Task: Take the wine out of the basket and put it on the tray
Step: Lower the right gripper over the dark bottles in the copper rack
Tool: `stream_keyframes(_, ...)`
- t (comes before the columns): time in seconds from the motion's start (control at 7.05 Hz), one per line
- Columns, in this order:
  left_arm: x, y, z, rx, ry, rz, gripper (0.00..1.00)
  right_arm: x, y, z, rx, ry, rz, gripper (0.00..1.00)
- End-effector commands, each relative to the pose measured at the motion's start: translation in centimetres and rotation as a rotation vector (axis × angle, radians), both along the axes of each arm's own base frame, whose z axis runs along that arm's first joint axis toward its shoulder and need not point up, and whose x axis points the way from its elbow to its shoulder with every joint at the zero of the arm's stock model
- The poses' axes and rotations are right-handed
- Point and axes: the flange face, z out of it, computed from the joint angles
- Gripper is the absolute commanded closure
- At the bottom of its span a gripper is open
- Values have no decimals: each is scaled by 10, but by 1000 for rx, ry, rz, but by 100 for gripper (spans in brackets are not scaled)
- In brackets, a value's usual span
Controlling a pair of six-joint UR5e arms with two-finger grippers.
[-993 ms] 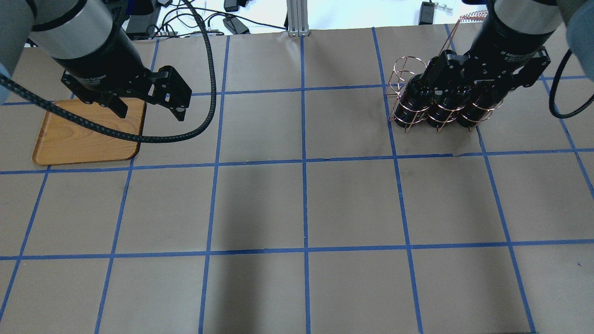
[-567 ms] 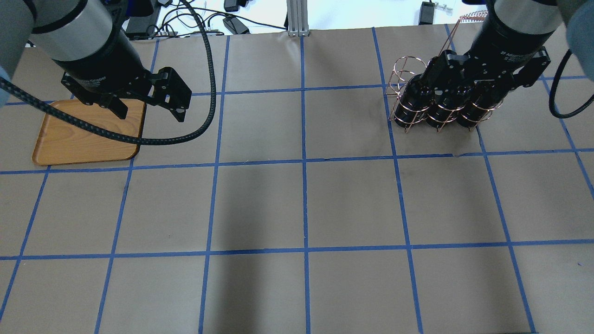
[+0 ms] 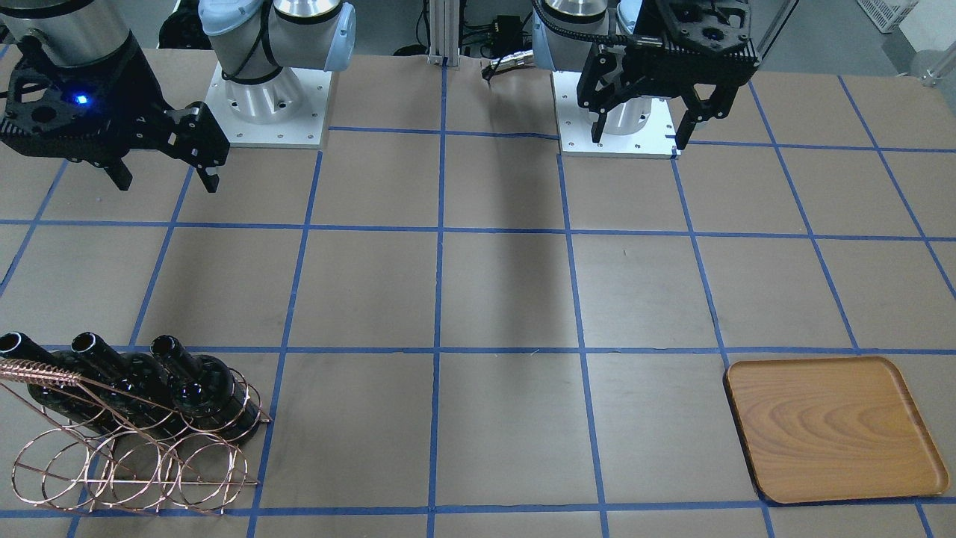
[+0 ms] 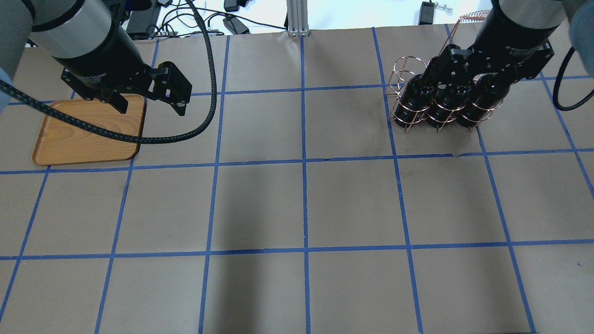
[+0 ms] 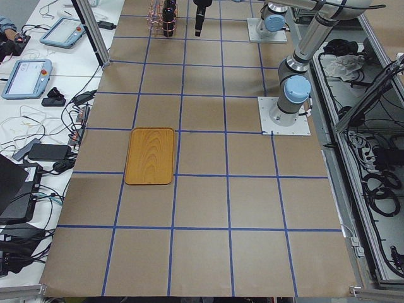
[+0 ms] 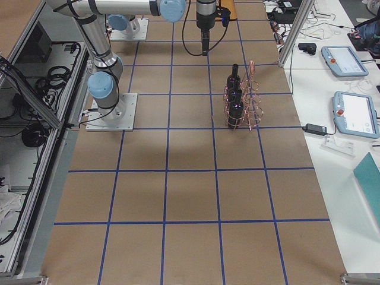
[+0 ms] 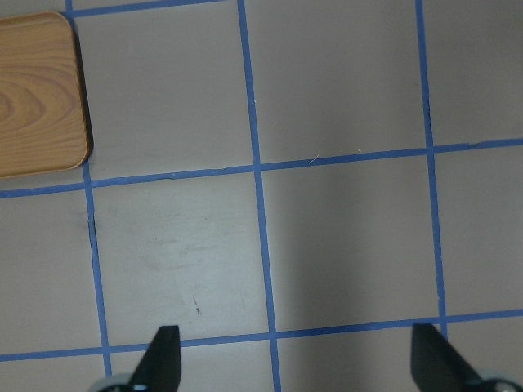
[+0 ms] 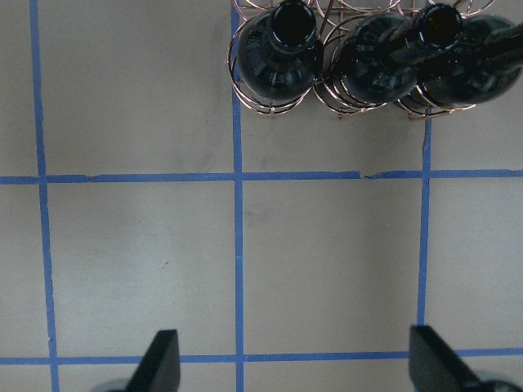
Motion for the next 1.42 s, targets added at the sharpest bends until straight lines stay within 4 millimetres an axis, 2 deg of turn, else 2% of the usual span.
stream_keyframes(0.0,0,1,1,-2,-4,-3,0,-3,-5,4,-42,3,2,0)
stream_keyframes(0.14,0,1,1,-2,-4,-1,0,-16,-9,3,-46,0,4,0)
stream_keyframes(0.28,0,1,0,1,-4,-3,0,-37,-23,-12,-19,-6,50,0)
stream_keyframes(0.43,0,1,1,0,-4,-3,0,-55,-40,-17,-70,17,103,0)
stream_keyframes(0.71,1,1,1,0,-4,-1,0,-63,-63,-41,-66,35,149,0)
stream_keyframes(0.85,-1,1,1,-3,0,-2,0,-66,-77,-45,-118,47,148,2)
stream_keyframes(1.13,-1,0,0,-4,8,1,0,-75,-93,-67,-106,52,190,13)
stream_keyframes(1.28,-1,1,1,-3,6,1,0,-91,-96,-71,-103,42,169,18)
